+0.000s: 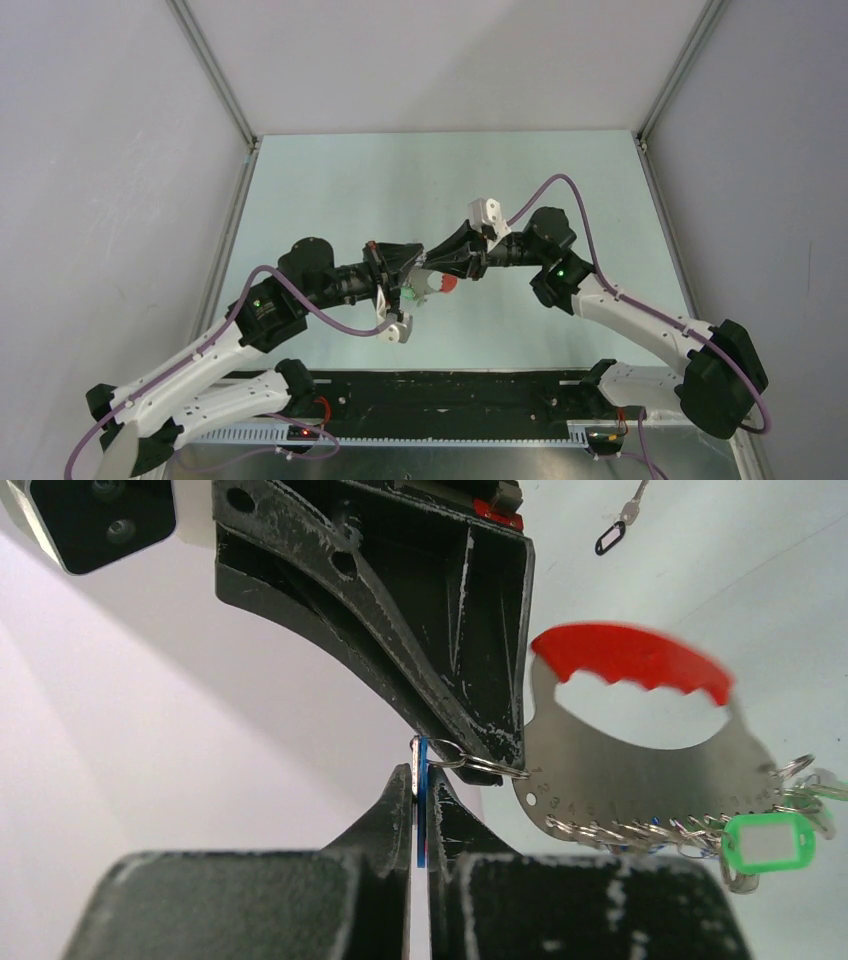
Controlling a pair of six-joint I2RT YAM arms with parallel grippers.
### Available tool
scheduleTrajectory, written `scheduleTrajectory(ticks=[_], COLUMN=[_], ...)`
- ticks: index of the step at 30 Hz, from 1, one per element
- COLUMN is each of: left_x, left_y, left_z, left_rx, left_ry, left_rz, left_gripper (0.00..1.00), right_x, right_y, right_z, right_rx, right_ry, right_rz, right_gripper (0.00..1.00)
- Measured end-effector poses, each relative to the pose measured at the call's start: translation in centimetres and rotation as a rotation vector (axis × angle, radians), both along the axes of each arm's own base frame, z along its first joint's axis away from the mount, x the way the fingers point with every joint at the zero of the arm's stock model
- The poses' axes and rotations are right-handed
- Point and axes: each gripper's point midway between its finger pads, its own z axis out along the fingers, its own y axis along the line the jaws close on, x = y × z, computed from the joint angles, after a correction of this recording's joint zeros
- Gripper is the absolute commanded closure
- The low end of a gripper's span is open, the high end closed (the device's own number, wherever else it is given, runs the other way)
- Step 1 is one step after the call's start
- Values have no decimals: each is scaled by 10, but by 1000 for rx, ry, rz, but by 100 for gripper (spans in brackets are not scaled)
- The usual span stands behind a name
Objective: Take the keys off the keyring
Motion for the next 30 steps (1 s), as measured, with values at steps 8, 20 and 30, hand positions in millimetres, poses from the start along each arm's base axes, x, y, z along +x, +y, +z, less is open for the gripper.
scheduleTrajectory(ticks=[8, 20, 30], left_x=[0, 0, 5], left_y=[0, 2, 6], left_z=[-1, 3, 3], left_rx=[2, -6, -7], left_ry=[2, -7, -16], left_rz=[-2, 9, 39], left_gripper=[100, 100, 100], right_x=[0, 3, 29], right_y=[1, -4, -9], right_z=[1, 4, 8], right_rx=[6, 3, 56], right_ry=[8, 213, 684], right_rz=[4, -21, -103], right_gripper=[100, 100, 100])
